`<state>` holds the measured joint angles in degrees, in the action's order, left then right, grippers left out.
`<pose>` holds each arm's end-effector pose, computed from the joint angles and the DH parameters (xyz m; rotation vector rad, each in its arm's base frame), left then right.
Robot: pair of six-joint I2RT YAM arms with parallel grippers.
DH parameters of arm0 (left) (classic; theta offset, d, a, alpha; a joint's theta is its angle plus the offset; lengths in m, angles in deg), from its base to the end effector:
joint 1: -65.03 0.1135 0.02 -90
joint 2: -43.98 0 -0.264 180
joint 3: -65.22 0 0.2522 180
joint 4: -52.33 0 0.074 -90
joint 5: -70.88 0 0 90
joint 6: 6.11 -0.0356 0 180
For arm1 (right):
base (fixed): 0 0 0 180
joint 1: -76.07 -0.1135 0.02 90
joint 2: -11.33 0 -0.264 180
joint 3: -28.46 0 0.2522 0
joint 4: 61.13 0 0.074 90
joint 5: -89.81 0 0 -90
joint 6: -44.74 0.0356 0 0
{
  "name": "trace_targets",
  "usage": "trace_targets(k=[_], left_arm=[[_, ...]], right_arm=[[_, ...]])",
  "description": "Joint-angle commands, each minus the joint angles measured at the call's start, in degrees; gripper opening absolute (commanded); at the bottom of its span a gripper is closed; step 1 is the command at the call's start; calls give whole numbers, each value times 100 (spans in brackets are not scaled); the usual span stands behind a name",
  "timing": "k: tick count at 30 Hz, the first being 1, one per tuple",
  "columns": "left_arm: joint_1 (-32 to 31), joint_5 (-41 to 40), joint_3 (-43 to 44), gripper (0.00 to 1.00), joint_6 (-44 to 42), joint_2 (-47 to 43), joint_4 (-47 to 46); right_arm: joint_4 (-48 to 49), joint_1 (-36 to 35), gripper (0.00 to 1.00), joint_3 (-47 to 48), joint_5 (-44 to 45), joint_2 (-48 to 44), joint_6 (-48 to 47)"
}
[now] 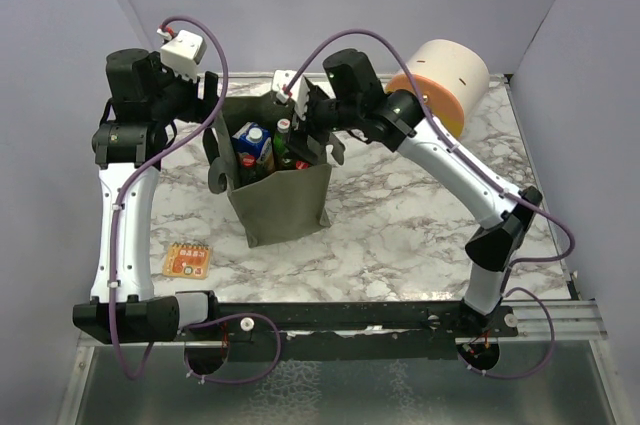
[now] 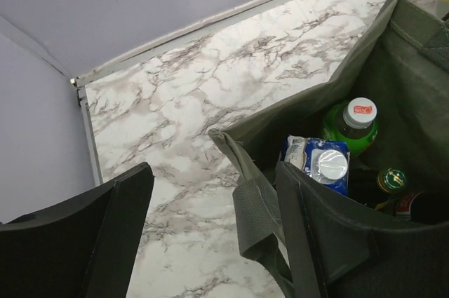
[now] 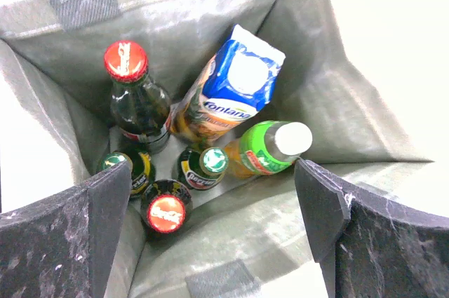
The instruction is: Place the beverage into the canvas bag
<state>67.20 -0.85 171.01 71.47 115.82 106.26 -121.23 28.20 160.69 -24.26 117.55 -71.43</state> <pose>0.2485 -0.0018 0.4684 0.3812 1.8649 -0.1335 0.2633 0.3128 0.4179 -1.5024 1.5846 0.6711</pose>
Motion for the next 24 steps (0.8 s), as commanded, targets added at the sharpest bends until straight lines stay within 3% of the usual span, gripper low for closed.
trace_targets(k=[1,11,15,18,24], left_arm=[[26,-301,113,73,-67,47,-357],[28,-471,-11,79,-81,203,-853],[24,-482,-38,87,17,256,-1173],[24,-473,36,99,28,328,-1322],[26,-203,225,99,-498,439,-1401]], right_arm=[[526,132,98,103,671,-595,219],[890,1488,99,-576,1504,-1435,894],[989,2023,100,-956,1958,-1767,1059],[1047,2322,100,-1189,2255,-1971,1146],[1216,2527,100,-1512,2831,-2261,1232]])
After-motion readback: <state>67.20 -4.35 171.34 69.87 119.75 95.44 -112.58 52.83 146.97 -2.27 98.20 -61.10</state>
